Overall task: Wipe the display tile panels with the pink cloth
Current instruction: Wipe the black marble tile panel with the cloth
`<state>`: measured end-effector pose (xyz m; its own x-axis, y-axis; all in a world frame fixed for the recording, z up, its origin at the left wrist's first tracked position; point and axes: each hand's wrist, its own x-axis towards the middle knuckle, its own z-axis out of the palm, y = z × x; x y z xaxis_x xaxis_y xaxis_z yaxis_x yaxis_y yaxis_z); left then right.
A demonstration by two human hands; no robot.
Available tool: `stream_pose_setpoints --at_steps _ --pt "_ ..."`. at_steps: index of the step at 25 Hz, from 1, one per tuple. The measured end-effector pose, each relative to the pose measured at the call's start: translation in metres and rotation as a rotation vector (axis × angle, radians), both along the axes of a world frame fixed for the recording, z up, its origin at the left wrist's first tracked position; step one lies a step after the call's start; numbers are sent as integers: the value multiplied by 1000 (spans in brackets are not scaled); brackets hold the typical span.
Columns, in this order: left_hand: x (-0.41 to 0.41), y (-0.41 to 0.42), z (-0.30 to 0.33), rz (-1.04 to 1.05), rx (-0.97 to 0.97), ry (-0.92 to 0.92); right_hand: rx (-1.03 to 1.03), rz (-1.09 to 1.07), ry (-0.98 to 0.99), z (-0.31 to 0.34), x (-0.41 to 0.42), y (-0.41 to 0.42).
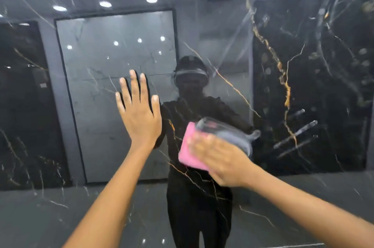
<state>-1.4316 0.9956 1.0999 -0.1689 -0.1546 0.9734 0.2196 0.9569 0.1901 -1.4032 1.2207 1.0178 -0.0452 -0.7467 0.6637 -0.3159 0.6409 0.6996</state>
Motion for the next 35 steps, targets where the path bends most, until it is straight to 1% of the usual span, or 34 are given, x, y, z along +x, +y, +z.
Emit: stream_pose_setpoints --at_steps 1,2,3,4,5,6,7,8,9,10,11,12,13,14,15,16,17,18,19,20,21,22,23,24,25,26,27,28,29,30,31,32,33,35 --pt "0 -1 1 -2 -1 2 183 18 -73 -1 3 7" --pt "0 -1 3 -6 3 7 250 46 -71 18 0 17" --pt "0 -1 4 -7 3 15 171 49 8 50 -5 27" --pt "0 0 4 -8 0 22 -13 18 65 90 -11 38" --pt "-1 0 3 -7 -4 23 -285 -10 108 131 -12 48" --pt "-2 0 3 -4 -5 26 -529 7 100 164 -9 51" --pt "-2 -1 5 -1 -5 28 -692 53 51 175 -7 45" --pt "-3 -1 7 2 -1 29 -721 77 37 166 -8 34" --pt "-2 -1 8 5 1 27 -604 67 48 142 -10 21" --pt "-2 -1 7 5 1 28 -342 61 20 107 -9 8" --pt "-2 0 6 -1 3 33 -23 80 -22 73 -5 0" --pt "0 0 5 -14 8 40 229 63 -109 55 1 -2" --pt "2 -1 6 -28 16 48 385 52 -134 59 3 3" --pt "5 -3 11 -42 31 55 427 58 -111 84 0 10" --pt "8 -4 20 -60 48 62 316 73 -44 118 -5 15" --pt "11 -6 32 -81 62 75 119 50 -15 160 -9 21" --pt "13 -8 47 -96 67 93 -130 37 31 204 -11 27" --pt "15 -9 65 -108 67 116 -351 62 32 237 -9 31" --pt "16 -10 86 -122 68 140 -508 91 20 251 -9 27" --pt "16 -10 109 -142 70 167 -558 105 -1 248 -9 16" --pt "15 -8 133 -163 75 185 -479 116 -15 234 -10 4" --pt "14 -7 155 -182 76 193 -269 117 -29 210 -9 -9" --pt "13 -5 174 -194 72 197 0 113 -38 189 -7 -16" --pt "9 -5 189 -190 66 197 213 77 -72 185 -3 -15" --pt "5 -4 198 -168 53 192 326 71 -48 202 -2 -8" --pt "0 -4 202 -134 31 185 262 74 0 232 -2 1" --pt "-4 -4 203 -99 9 179 29 58 -2 266 -6 12" --pt "-8 -5 201 -75 -4 181 -281 27 -20 303 -6 27" --pt "-10 -6 200 -66 -9 184 -582 41 -8 332 -3 42" --pt "-11 -7 199 -64 -9 187 -825 65 6 348 -2 46" --pt "-11 -7 199 -63 -8 190 -953 68 25 350 -5 37" --pt "-11 -7 200 -60 -5 190 -958 91 35 340 -10 18" --pt "-11 -7 201 -58 -3 189 -800 116 34 322 -15 -5" --pt "-11 -7 201 -60 -1 184 -269 122 56 284 -19 -33"
